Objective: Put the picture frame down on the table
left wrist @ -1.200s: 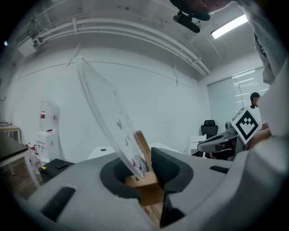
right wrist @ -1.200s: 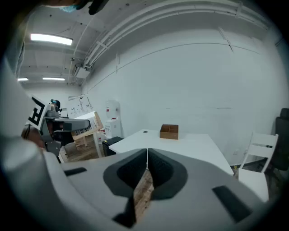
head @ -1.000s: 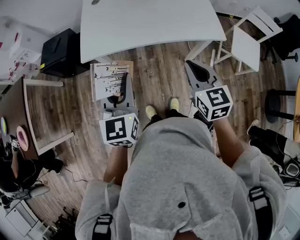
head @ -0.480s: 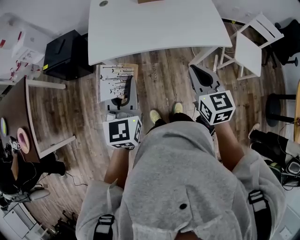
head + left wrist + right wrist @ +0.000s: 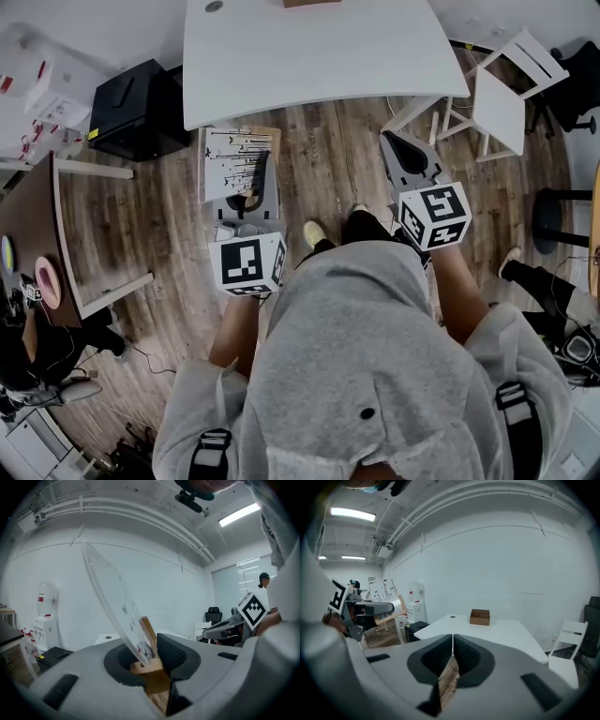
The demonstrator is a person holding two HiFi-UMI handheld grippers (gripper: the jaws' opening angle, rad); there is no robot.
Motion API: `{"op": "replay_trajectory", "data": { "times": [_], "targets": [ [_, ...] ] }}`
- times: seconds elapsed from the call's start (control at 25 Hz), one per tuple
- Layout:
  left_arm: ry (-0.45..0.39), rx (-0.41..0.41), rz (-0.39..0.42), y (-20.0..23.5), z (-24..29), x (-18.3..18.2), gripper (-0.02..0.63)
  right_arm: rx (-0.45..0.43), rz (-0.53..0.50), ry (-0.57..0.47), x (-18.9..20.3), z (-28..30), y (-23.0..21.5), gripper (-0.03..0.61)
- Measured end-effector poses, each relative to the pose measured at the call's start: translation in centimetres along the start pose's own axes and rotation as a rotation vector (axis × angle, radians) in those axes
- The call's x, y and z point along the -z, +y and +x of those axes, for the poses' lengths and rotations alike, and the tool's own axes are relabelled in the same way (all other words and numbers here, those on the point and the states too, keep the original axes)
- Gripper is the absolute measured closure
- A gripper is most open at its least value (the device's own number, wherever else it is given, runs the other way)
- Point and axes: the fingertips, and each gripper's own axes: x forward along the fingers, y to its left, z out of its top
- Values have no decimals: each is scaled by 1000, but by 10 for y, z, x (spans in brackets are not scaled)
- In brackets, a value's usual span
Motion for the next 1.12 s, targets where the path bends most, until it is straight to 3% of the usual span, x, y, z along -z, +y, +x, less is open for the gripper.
{"op": "replay_trajectory", "data": {
  "times": [1.12],
  "targets": [
    [-34,-17,2,11,4,-1,520,-12,-33,-7,3,12,4,551]
  ]
}}
